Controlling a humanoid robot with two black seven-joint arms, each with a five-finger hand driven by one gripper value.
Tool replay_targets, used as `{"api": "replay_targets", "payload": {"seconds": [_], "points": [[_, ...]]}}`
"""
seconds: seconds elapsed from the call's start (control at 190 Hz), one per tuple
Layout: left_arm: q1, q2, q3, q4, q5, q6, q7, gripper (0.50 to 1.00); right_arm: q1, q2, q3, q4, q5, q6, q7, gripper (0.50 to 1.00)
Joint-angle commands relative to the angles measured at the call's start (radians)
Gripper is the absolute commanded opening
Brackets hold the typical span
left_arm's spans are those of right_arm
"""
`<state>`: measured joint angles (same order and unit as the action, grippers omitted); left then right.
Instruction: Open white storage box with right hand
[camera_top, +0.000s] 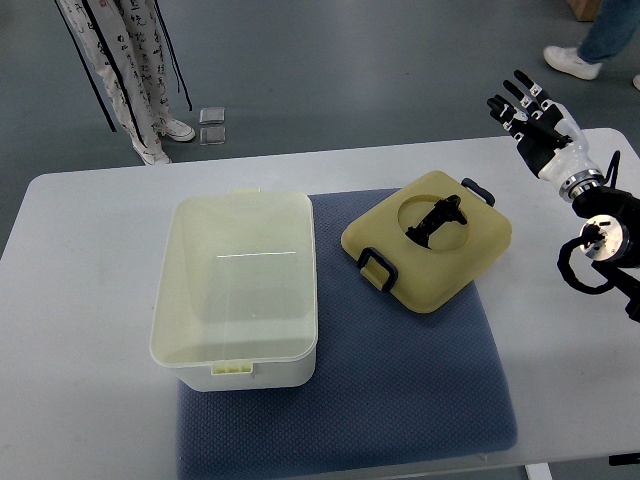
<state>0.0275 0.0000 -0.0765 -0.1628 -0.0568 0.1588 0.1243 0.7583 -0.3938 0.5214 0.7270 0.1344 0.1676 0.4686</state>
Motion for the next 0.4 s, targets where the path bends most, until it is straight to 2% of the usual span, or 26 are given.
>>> {"api": "replay_targets", "payload": {"seconds": [0.0,0.259,0.391], "points": [[0.000,0.000,0.000,0.000,0.000,0.001,0.000,1.000,-0.008,0.036,0.011,-0.004,0.017,-0.007,0.015,0.930],[0.000,0.000,0.000,0.000,0.000,0.001,0.000,1.000,-0.019,0.053,0.065,-0.035,0.008,-0.007,0.018,0.930],[0.000,0.000,0.000,0.000,0.000,0.001,0.000,1.000,-0.019,0.053,0.065,-0.035,0.005,-0.008,0.053,0.930]]}}
